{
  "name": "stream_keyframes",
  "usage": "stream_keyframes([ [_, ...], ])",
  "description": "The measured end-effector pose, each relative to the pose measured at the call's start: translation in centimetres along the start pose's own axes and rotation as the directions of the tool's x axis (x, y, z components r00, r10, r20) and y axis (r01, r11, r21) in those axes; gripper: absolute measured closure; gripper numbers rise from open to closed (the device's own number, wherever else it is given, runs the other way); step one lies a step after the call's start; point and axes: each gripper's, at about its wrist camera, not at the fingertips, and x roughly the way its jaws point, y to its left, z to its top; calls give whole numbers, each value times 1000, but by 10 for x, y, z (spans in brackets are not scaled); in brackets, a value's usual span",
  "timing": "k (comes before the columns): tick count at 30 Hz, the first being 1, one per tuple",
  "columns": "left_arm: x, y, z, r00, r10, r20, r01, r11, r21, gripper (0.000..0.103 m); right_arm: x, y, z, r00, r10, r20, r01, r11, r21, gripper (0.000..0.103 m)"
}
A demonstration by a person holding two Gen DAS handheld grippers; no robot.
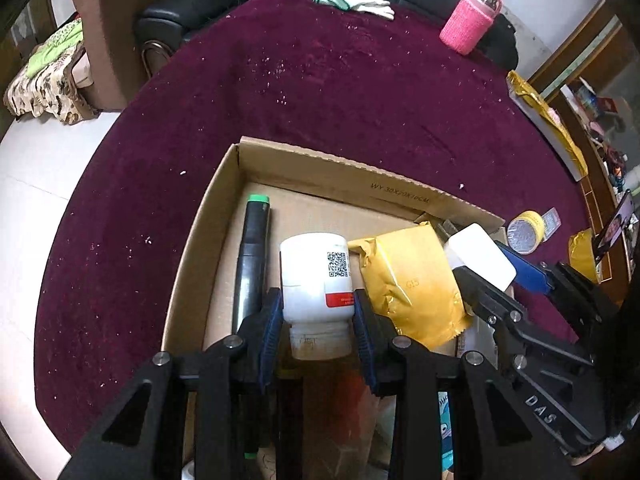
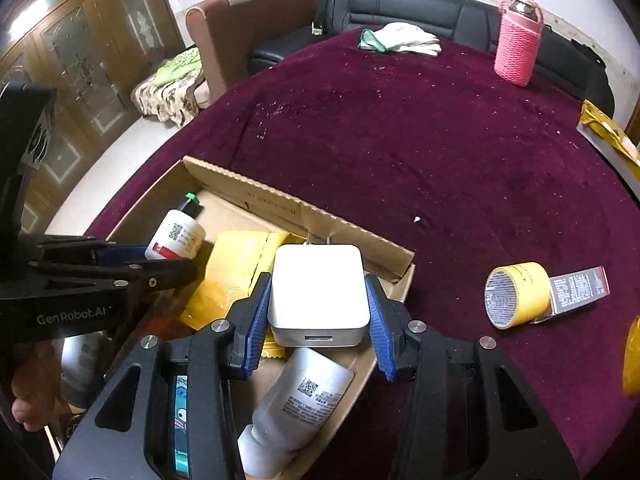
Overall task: Organize objects
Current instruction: 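Carry the charger and bottle into the tray and open both grippers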
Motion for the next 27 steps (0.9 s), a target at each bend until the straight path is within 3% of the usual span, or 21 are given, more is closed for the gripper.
stream_keyframes([
  [12, -2, 1, -2, 1000, -2, 22, 3, 1000, -14, 68, 4, 0, -2, 999, 28, -21, -28, 1000, 6, 58],
  [16, -12, 0, -8, 999, -10, 46, 12, 999, -34, 57, -13, -13, -8, 995, 98, 21, -100, 992, 75, 57],
  [21, -36, -18, -25, 994, -18, 111, 20, 1000, -21, 54, -40, -29, -32, 985, 162, 60, -169, 974, 148, 57],
  [27, -62, -55, -53, 983, -76, 165, 74, 997, 20, 46, -69, -51, -73, 975, 200, 99, -216, 956, 198, 56],
])
